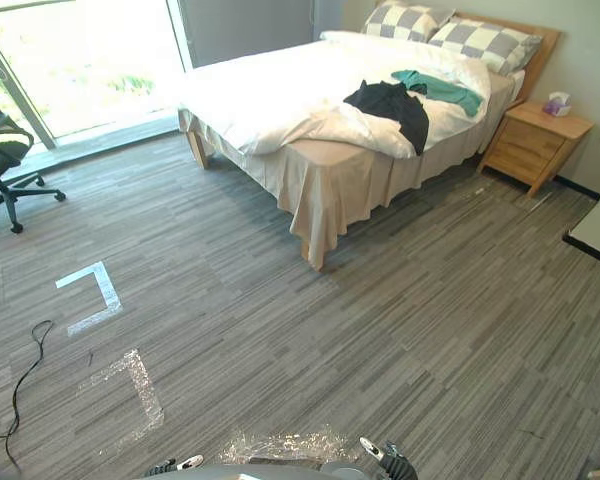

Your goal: Tidy the bed and pick cloth on bed and put in laundry

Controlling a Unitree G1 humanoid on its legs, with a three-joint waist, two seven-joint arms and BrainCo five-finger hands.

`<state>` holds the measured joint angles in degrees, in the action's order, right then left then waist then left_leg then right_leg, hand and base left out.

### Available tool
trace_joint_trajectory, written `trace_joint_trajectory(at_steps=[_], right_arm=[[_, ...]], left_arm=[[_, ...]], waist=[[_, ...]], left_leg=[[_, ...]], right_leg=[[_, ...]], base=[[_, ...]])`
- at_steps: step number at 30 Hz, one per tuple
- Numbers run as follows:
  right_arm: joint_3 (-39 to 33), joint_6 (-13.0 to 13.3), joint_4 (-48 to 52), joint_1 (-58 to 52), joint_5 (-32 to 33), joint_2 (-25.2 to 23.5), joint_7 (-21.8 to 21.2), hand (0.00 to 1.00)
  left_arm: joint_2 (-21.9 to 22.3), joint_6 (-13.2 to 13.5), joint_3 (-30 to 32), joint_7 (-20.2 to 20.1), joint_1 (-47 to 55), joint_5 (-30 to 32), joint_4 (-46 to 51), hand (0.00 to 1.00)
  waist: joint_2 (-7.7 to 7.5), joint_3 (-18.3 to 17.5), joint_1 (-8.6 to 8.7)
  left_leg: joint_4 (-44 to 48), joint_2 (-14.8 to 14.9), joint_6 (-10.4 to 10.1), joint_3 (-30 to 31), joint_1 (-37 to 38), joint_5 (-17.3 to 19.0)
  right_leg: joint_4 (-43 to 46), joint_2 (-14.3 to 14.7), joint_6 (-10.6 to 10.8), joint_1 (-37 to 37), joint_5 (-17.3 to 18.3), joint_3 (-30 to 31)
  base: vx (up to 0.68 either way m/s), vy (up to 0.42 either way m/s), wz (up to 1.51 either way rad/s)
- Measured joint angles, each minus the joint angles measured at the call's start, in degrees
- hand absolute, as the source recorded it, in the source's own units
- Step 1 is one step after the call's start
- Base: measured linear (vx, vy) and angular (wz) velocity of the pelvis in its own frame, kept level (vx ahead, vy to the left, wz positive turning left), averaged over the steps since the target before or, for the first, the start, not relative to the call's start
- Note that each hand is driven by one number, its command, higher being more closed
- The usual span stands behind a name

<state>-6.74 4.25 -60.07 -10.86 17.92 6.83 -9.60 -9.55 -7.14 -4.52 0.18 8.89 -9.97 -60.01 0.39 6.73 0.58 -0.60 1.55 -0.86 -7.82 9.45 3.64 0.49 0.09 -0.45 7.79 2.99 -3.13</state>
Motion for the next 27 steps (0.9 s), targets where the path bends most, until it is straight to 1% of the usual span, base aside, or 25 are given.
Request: trace_joint_trajectory(at_steps=[4, 8, 9, 12, 13, 14, 22, 27], right_arm=[[-0.2, 0.0, -0.6, 0.0, 0.0, -0.2, -0.2, 0.00], [-0.2, 0.0, -0.7, 0.6, -0.1, -0.3, -0.6, 0.00], [-0.3, 0.0, -0.7, 1.0, -0.1, -0.4, -0.6, 0.00], [-1.2, 0.0, -0.7, 1.9, -0.2, -0.8, -1.1, 0.00], [-1.2, 0.1, -0.7, 2.1, -0.2, -0.9, -1.2, 0.00], [-1.4, 0.3, -0.6, 2.2, -0.2, -1.0, -1.3, 0.00], [-1.5, 0.5, -0.6, 2.2, -0.3, -1.2, -1.3, 0.00], [-1.5, 0.5, -0.6, 2.2, -0.3, -1.2, -1.2, 0.00]], left_arm=[[0.0, 0.2, 0.0, -0.2, 0.0, 0.6, 0.0, 0.00], [0.0, 0.2, -0.1, -0.3, -0.3, 2.4, 0.0, 0.00], [-0.1, 0.1, -0.2, -0.3, -0.4, 2.4, 0.0, 0.00], [-0.1, -0.9, -0.2, -0.2, -0.6, 2.5, 0.0, 0.00], [-0.1, -1.1, -0.2, -0.2, -0.6, 2.7, 0.0, 0.00], [-0.1, -1.5, -0.2, -0.1, -0.7, 2.7, 0.0, 0.00], [-0.1, -2.4, -0.2, 0.1, -0.9, 3.0, 0.0, 0.00], [-0.1, -2.5, -0.2, 0.1, -0.9, 3.9, 0.0, 0.00]], waist=[[-0.20, 0.1, -0.08], [-0.12, 0.1, -0.06], [0.07, 0.4, -0.04], [-0.10, 1.5, -0.07], [-0.45, 1.7, -0.08], [-0.17, 1.7, -0.08], [-0.36, 1.8, -0.13], [-0.57, 1.9, -0.15]], left_leg=[[-1.5, 0.0, 0.2, -0.8, 2.5, -0.2], [-2.1, 0.1, 0.0, -1.0, 2.7, -0.1], [-2.4, 0.1, -0.3, -1.1, 3.3, 0.0], [-2.4, 0.2, -1.1, -1.1, 4.5, 0.4], [-2.4, 0.2, -1.1, -1.1, 4.4, 0.5], [-2.5, 0.2, -1.1, -1.1, 4.4, 0.5], [-2.6, 0.2, -1.2, -1.2, 4.6, 0.5], [-2.6, 0.2, -1.2, -1.3, 4.6, 0.5]], right_leg=[[-2.8, 0.2, -0.1, 2.8, -0.9, 0.1], [-3.8, 0.3, 0.1, 3.0, -1.1, 0.0], [-4.0, 0.4, 0.2, 3.5, -1.1, -0.1], [-4.1, 0.4, 0.8, 4.8, -0.8, -0.5], [-4.1, 0.4, 0.9, 4.7, -0.7, -0.5], [-4.1, 0.4, 1.1, 4.7, -0.6, -0.5], [-4.1, 0.4, 1.3, 4.8, -0.5, -0.5], [-4.1, 0.4, 1.2, 4.8, -0.5, -0.5]], base=[[0.09, 0.018, -0.05], [0.06, -0.005, -0.02], [0.04, -0.019, -0.03], [0.00, 0.000, 0.00], [0.00, 0.000, 0.00], [0.00, 0.000, 0.00], [-0.03, -0.023, 0.00], [-0.05, -0.031, -0.01]])
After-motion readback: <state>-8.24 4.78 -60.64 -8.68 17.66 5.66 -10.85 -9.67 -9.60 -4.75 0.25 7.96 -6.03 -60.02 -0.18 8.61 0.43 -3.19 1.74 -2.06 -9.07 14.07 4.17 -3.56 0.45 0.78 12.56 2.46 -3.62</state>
